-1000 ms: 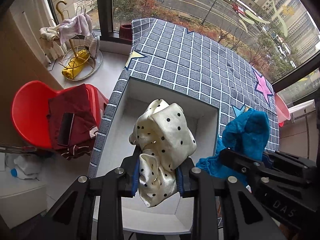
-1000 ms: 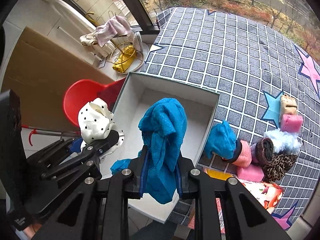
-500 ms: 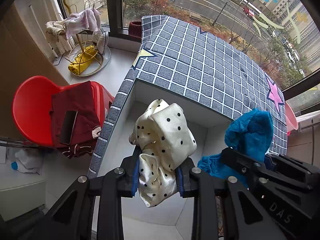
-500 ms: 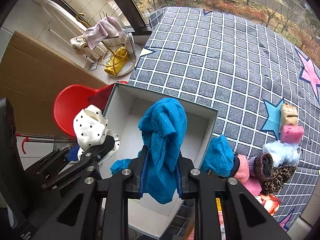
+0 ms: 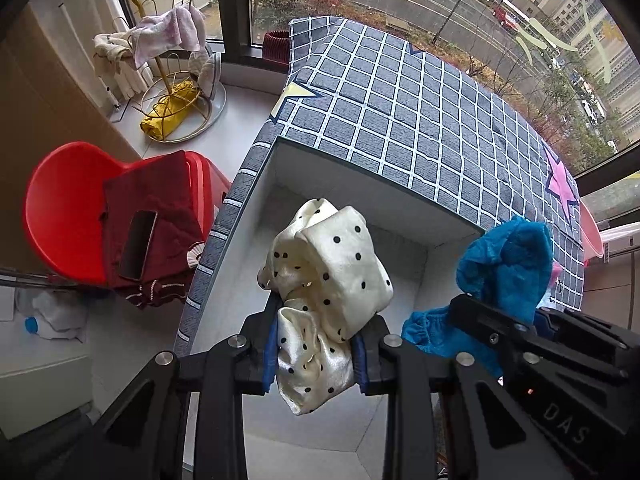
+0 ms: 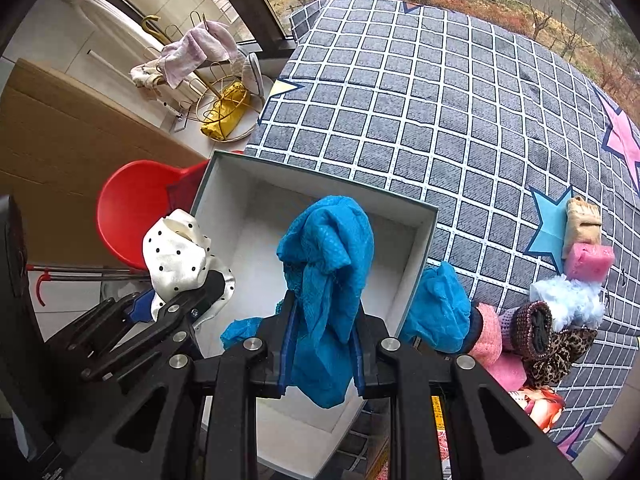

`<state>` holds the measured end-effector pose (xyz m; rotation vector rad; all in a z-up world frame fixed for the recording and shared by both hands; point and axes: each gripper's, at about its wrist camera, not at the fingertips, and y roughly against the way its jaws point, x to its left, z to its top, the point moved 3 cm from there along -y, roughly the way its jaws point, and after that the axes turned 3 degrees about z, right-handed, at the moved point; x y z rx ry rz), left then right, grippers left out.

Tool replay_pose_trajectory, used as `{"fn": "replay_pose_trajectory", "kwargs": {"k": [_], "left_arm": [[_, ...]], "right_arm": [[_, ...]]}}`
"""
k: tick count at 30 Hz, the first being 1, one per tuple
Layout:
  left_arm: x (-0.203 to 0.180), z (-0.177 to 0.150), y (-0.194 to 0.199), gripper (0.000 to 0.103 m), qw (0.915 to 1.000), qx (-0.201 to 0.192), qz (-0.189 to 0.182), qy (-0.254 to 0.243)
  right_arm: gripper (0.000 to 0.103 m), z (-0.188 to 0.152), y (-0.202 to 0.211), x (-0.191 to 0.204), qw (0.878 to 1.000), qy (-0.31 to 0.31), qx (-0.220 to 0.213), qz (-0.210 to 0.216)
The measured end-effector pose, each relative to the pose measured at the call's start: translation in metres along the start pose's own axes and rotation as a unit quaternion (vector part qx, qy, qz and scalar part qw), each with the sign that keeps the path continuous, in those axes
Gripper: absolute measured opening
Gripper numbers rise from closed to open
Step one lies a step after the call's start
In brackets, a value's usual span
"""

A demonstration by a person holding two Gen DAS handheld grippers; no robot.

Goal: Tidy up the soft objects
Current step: 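Open both grippers to drop scrunchie and blue cloth into the box, then move both grippers back to the pile of soft items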

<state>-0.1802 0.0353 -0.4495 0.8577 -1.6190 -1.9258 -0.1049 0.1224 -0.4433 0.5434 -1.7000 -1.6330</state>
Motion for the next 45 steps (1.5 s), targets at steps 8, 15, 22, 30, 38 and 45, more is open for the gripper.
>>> {"fn": "replay_pose_trajectory", "kwargs": {"k": [8,15,22,30,38,45], "left_arm": [[0.002,-0.002,-0.003,0.032,1.0000,0.003,0.003,0.002],[0.003,-0.004,-0.005,0.032,1.0000,0.004,0.006,0.002],[0.004,-0.008,-0.008,0.032,0.9999,0.007,0.011,0.001],[0.006,-0.011,-0.006,0.057,0.9998,-0.013,0.016,0.003],[0.032,-0.009,-0.007,0.102,0.9985,-0.014,0.011,0.051],[0.026,-0.013,-0.002,0.103,0.9989,-0.013,-0.001,0.045]], "right_arm": [[0.024,0.002,-0.004,0.002,1.000,0.002,0.003,0.000],[0.024,0.003,-0.008,0.000,1.000,0.001,0.005,0.000],[0.024,0.002,-0.014,-0.003,1.000,0.000,0.010,-0.001],[0.027,0.003,-0.016,-0.005,1.000,0.000,0.009,0.002],[0.102,0.003,-0.003,-0.023,0.999,-0.030,-0.013,0.029],[0.102,0.001,0.010,-0.018,0.999,-0.022,-0.033,0.024]]}}
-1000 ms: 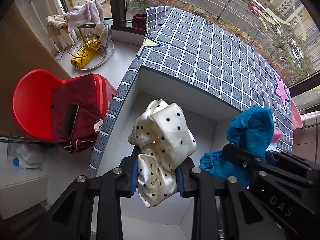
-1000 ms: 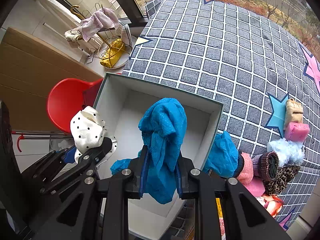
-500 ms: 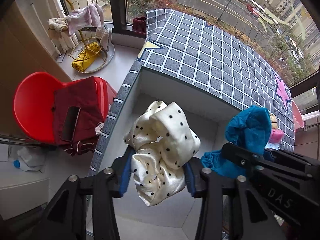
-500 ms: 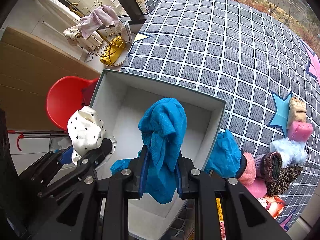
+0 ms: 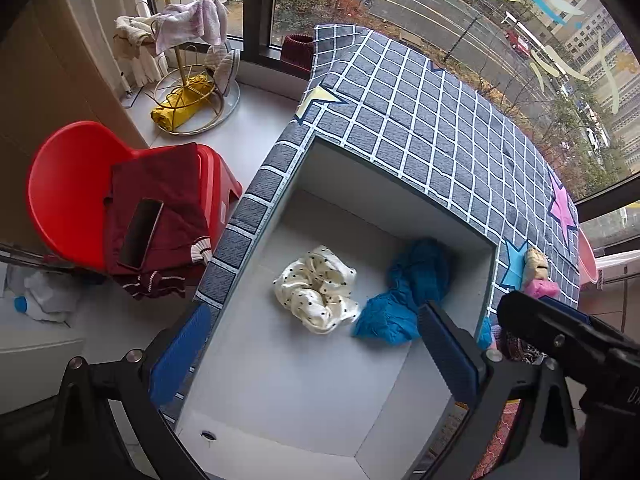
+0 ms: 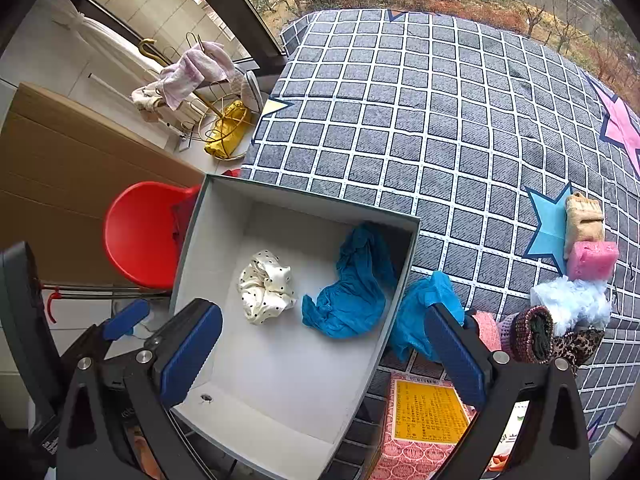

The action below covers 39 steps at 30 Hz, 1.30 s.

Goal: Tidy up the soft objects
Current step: 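Move both grippers back to the pile of soft items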

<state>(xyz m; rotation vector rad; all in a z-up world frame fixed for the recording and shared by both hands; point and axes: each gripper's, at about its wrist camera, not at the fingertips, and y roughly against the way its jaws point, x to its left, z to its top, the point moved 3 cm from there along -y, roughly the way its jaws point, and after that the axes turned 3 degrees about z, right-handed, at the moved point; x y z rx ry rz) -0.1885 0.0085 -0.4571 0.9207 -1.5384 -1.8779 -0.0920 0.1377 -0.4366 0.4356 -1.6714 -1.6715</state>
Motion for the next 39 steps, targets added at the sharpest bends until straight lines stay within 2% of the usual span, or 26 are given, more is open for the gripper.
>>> {"fn": "replay_pose_trajectory", "kwargs": {"k": [12,19,29,35,39], "left_arm": [[-0.032,-0.003,0.021,0.103,0.9993,0.004,-0.018,-0.034],[-0.064,-0.009,0.028,0.103,0.9975,0.014,-0.031,-0.062],[-0.128,-0.026,0.024,0.103,0.9917,0.035,-0.039,-0.117],[-0.160,-0.035,0.015,0.103,0.9881,0.056,-0.042,-0.137],[-0.177,-0.037,0.009,0.103,0.9866,0.069,-0.037,-0.143]], "right_arm": [[0.102,-0.002,0.034,-0.013,1.000,-0.014,-0.016,0.009],[0.102,-0.010,0.067,-0.049,0.999,-0.042,-0.030,0.010],[0.102,-0.041,0.094,-0.147,0.990,-0.129,-0.044,-0.022],[0.102,-0.064,0.084,-0.219,0.980,-0.191,-0.034,-0.054],[0.102,-0.070,0.069,-0.254,0.975,-0.210,-0.021,-0.075]]}}
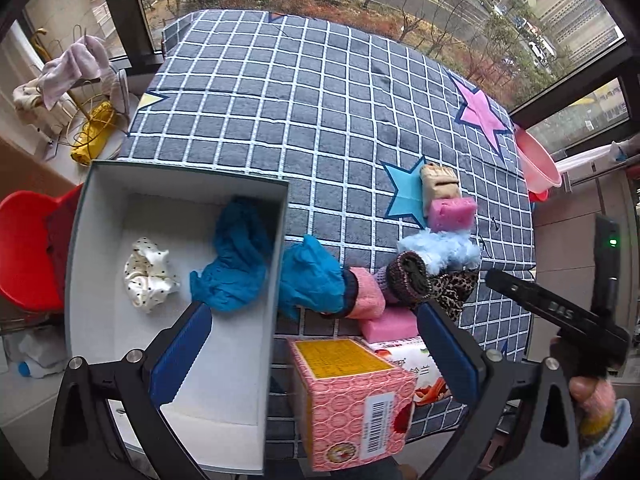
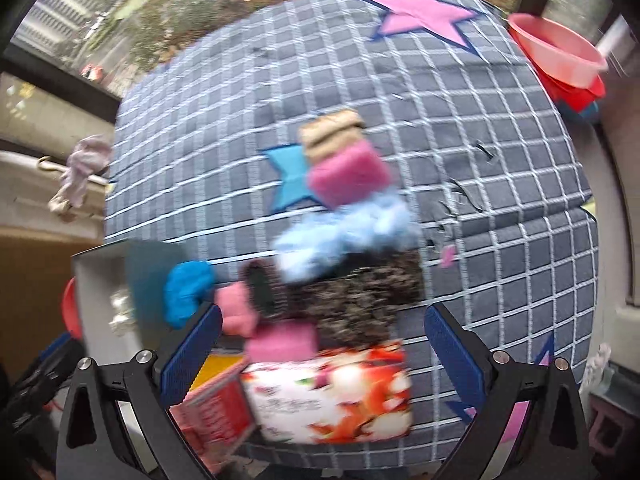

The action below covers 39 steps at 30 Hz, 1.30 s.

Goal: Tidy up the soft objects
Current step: 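Move both grippers back to the pile of soft items, then grasp the beige sock with left gripper while right grasps pink foam sponge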

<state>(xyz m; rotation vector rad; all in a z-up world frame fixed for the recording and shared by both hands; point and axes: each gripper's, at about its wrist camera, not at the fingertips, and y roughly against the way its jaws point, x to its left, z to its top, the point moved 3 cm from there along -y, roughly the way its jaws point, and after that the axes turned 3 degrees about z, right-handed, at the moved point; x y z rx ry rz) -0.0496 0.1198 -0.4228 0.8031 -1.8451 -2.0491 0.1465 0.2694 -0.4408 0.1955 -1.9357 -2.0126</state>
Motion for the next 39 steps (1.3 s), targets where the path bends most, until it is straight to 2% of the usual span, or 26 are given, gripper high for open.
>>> {"fn": "replay_pose_trajectory", "kwargs": {"k": [5,12,20,21,22,23,27,32,35,39], "left_arm": [[-0.014,0.007,-0.009,0.103,0.9998,0.018,0.003,0.010],[-0.029,0.023,-0.022,0.103,0.9982,0.037,0.004,0.046],[-0.058,0.050,-0.040,0.103,0.9966,0.046,0.015,0.067],[-0.063,0.054,-0.043,0.103,0.9966,0.046,0.016,0.066],[-0.068,0.058,-0.046,0.103,0.9968,0.045,0.018,0.063],[-0.075,0.062,-0.051,0.103,0.9970,0.045,0.021,0.059],[-0.104,0.076,-0.075,0.103,0.9974,0.052,0.021,0.045],[-0.150,0.094,-0.118,0.103,0.9977,0.065,0.015,0.014],[-0.173,0.104,-0.149,0.103,0.9972,0.071,0.024,-0.003],[-0.195,0.117,-0.179,0.103,0.9973,0.059,0.041,-0.015]], "right_arm": [[0.102,0.017,-0.026,-0.012,1.000,0.019,0.001,-0.020],[0.102,0.060,-0.074,0.008,0.993,0.107,-0.011,-0.052],[0.101,0.078,-0.112,0.020,0.982,0.171,-0.018,-0.075],[0.099,0.079,-0.112,0.018,0.982,0.173,-0.021,-0.073],[0.086,0.079,-0.112,0.016,0.982,0.174,-0.022,-0.065],[0.079,0.081,-0.112,0.013,0.983,0.174,-0.021,-0.059],[0.078,0.089,-0.109,-0.015,0.987,0.159,-0.018,-0.035],[0.078,0.097,-0.083,-0.065,0.994,0.106,-0.026,-0.001],[0.078,0.096,-0.068,-0.097,0.996,0.083,-0.030,0.002],[0.078,0.086,-0.050,-0.129,0.998,0.046,-0.029,0.014]]}}
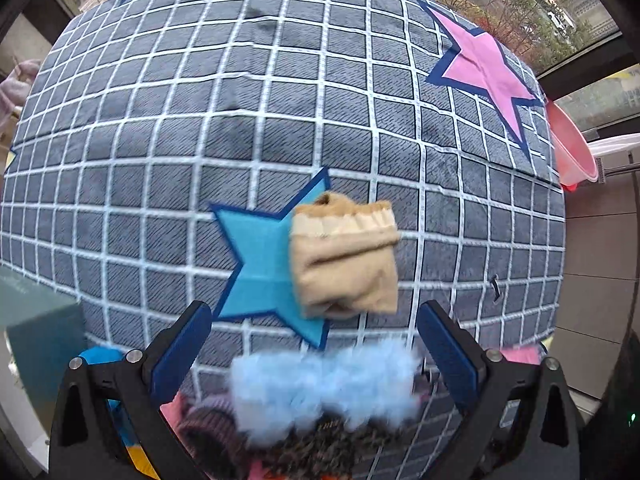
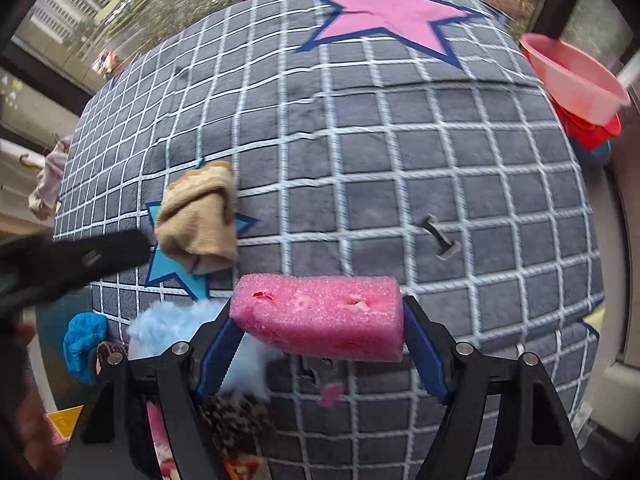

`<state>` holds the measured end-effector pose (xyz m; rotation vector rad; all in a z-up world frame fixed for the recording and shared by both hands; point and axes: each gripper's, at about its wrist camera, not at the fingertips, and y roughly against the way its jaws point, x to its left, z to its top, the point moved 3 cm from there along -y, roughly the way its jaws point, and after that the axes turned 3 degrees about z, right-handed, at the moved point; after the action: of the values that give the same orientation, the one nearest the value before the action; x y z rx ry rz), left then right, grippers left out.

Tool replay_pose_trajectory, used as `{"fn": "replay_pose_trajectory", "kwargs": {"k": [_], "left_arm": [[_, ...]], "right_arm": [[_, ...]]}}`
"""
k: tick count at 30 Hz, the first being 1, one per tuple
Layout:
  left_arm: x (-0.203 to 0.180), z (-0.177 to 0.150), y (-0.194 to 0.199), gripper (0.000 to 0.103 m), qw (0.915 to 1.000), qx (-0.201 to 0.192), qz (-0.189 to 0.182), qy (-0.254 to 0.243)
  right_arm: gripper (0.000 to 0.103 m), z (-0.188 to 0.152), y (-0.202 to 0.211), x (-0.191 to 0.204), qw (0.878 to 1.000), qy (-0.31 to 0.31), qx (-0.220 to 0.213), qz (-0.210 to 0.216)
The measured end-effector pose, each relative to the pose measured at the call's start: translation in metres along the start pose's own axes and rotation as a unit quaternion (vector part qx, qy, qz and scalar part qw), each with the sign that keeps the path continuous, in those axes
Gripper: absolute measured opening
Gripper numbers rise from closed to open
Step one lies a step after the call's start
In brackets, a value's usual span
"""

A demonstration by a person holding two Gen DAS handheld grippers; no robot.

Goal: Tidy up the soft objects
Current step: 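Grasp the beige sock with left gripper while right grasps pink foam sponge, then carry the beige sock and pink sponge with both grippers over the box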

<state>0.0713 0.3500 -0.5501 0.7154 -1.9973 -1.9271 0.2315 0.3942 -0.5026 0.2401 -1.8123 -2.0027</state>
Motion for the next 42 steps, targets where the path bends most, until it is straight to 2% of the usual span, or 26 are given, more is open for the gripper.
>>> {"fn": "replay_pose_trajectory", "kwargs": {"k": [3,5,7,8,10,11,12,14,15,21,28,33,39,42], "left_arm": [[-0.015,0.008,-0.013,0.103,0.9995,-0.015,0.020,-0.021],[-0.020,0.011,-0.025,0.102,0.9986,-0.008,0.039,-0.034],[-0.020,0.013,-0.040,0.089,0.9981,0.014,0.052,-0.031],[-0.017,0.013,-0.046,0.072,0.9979,0.028,0.053,-0.023],[-0.015,0.016,-0.048,0.070,0.9984,0.027,0.049,-0.010],[-0.016,0.017,-0.048,0.064,0.9985,0.030,0.044,-0.011],[-0.018,0.018,-0.046,0.047,0.9986,0.028,0.040,-0.017],[-0.025,0.019,-0.041,0.022,0.9989,0.026,0.025,-0.030],[-0.027,0.018,-0.037,0.017,0.9990,0.023,0.017,-0.035],[-0.028,0.004,-0.004,0.016,0.9987,-0.007,-0.013,-0.049],[-0.036,-0.016,0.037,0.016,0.9950,-0.045,-0.022,-0.087],[-0.021,-0.039,0.068,0.016,0.9940,-0.055,-0.030,-0.090],[-0.011,-0.045,0.082,0.016,0.9907,-0.072,-0.029,-0.112],[-0.009,-0.060,0.094,0.016,0.9877,-0.080,-0.031,-0.131]], "right_arm": [[0.078,-0.011,0.010,-0.009,1.000,-0.015,-0.001,0.004],[0.078,-0.016,0.015,-0.011,1.000,-0.020,0.000,0.006],[0.078,-0.021,0.017,-0.012,1.000,-0.028,0.002,0.012],[0.078,-0.023,0.019,-0.012,0.999,-0.032,0.001,0.014],[0.078,-0.028,0.026,-0.014,0.999,-0.036,-0.003,0.019],[0.078,-0.028,0.029,-0.014,0.999,-0.036,-0.005,0.021],[0.078,-0.030,0.033,-0.014,0.999,-0.037,-0.007,0.023],[0.078,-0.031,0.036,-0.013,0.999,-0.036,-0.009,0.026],[0.078,-0.032,0.039,-0.012,0.999,-0.036,-0.011,0.026],[0.078,-0.037,0.053,-0.008,0.998,-0.044,-0.021,0.033],[0.078,-0.039,0.060,0.002,0.998,-0.047,-0.025,0.034],[0.078,-0.043,0.066,0.015,0.998,-0.040,-0.032,0.031],[0.078,-0.047,0.077,0.026,0.998,-0.043,-0.043,0.025],[0.078,-0.052,0.084,0.030,0.998,-0.045,-0.050,0.020]]}}
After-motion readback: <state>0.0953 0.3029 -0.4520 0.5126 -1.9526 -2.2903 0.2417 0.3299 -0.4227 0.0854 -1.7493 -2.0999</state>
